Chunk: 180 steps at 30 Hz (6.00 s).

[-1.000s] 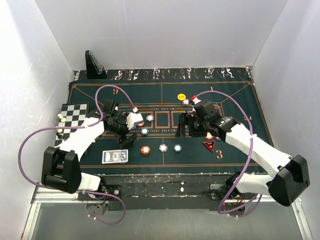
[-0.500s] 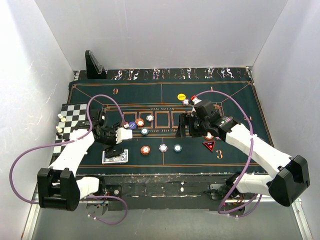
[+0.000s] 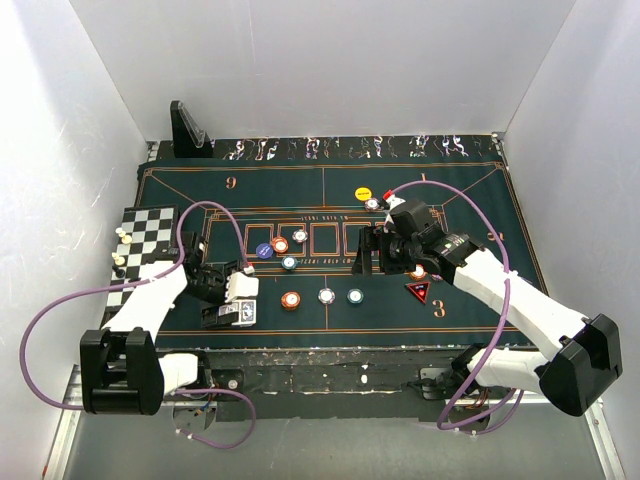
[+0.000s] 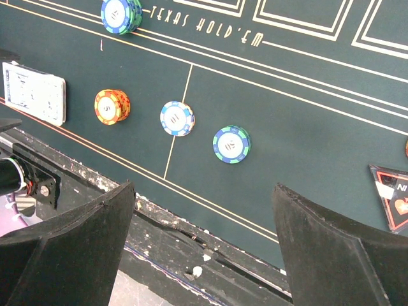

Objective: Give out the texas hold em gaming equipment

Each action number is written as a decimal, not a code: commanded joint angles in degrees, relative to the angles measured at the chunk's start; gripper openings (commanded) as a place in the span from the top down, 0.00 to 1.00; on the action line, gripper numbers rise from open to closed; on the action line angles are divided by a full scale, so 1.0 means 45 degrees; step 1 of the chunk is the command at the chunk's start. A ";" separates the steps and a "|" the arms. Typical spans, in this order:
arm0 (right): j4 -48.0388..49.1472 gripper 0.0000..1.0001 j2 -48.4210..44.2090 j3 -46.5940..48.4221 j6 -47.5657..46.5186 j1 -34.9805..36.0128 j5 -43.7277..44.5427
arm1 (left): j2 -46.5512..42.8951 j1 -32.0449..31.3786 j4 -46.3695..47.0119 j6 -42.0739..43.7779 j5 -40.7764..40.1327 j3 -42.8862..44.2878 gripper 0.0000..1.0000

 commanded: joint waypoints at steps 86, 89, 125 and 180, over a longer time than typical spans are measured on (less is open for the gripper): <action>0.7465 0.03 0.4583 0.3920 0.3744 0.0985 -0.6439 | 0.2358 -0.3402 -0.1392 -0.7682 0.2185 1.0060 0.82; 0.7405 0.03 0.4915 0.4155 0.3821 0.1005 -0.6282 | 0.2319 -0.3442 -0.1373 -0.7721 0.2165 1.0177 0.83; 1.1836 0.72 0.5268 0.2184 0.7589 0.0732 -0.7219 | 0.0973 -0.3793 0.0736 -1.0065 0.2302 0.8656 0.02; 1.2562 0.61 0.6420 0.2827 0.9915 0.0752 -0.7727 | 0.0327 -0.3793 0.2632 -0.8717 0.1325 0.6369 0.26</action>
